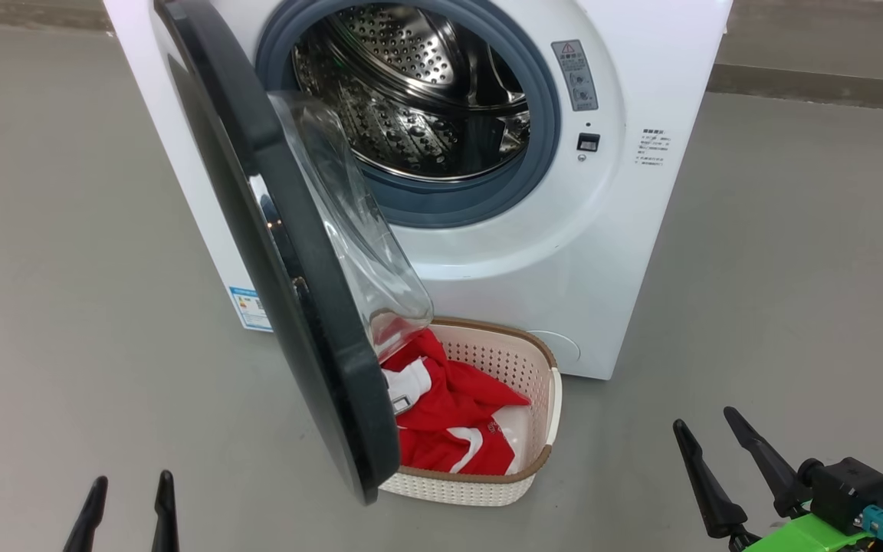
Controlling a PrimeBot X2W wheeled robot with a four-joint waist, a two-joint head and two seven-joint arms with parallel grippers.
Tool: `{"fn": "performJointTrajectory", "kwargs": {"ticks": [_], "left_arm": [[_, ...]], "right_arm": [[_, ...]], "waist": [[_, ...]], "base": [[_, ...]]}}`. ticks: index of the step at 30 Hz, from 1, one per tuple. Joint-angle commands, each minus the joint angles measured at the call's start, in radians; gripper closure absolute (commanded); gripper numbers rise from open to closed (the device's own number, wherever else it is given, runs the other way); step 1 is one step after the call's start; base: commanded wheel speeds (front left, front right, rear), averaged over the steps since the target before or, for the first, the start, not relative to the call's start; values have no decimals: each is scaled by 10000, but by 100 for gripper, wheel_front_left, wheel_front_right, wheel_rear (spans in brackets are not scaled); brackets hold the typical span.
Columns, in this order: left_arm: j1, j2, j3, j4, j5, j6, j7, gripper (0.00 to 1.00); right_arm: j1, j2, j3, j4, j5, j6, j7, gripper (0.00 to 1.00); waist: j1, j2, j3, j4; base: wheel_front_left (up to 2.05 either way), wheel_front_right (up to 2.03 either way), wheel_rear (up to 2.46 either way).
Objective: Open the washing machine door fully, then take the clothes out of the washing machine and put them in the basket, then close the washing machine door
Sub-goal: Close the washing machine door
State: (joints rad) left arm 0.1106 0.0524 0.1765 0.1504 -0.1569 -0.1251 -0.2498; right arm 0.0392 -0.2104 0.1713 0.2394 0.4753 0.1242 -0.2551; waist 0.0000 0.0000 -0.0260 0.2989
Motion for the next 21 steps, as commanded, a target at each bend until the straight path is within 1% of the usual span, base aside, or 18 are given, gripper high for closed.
{"fn": "performJointTrajectory", "kwargs": {"ticks": [1,10,12,13,14,15,16,18,19,21], "left_arm": [[-78,79,384,-280,72,-56,-119,0],[-116,32,394,-295,45,-56,-120,0],[-167,28,328,-252,-123,-56,-120,0],[-202,26,306,-224,-262,-56,-120,12],[-232,25,247,-180,-450,-56,-120,36],[-257,46,101,-92,-734,-56,-120,78],[-298,134,-40,-43,-987,-56,-120,100],[-390,310,-332,81,-1689,-56,-120,100],[-390,310,-332,81,-1689,-56,-120,100],[-513,641,-769,186,-2537,-56,-120,100]], "right_arm": [[-120,-135,124,-211,12,65,-67,0],[-145,-124,128,-217,2,65,-67,0],[-159,-122,135,-215,5,65,-67,0],[-165,-121,138,-212,7,65,-67,0],[-166,-121,143,-210,7,65,-67,0],[-166,-121,150,-208,8,65,-67,0],[-163,-120,155,-206,9,65,-67,0],[-160,-112,174,-203,8,65,-67,0],[-160,-112,174,-203,8,65,-67,0],[-153,-98,198,-204,6,65,-67,0]], "waist": [[0,0,0,-5],[0,0,17,-27],[0,0,26,-39],[0,0,29,-47],[0,0,31,-59],[0,0,34,-74],[0,0,39,-87],[0,0,54,-125],[0,0,54,-125],[0,0,76,-169]], "base": [[0,0,0],[0,0,0],[0,0,0],[0,0,0],[0,0,0],[0,0,0],[0,0,0],[0,0,0],[0,0,0],[0,0,0]]}}
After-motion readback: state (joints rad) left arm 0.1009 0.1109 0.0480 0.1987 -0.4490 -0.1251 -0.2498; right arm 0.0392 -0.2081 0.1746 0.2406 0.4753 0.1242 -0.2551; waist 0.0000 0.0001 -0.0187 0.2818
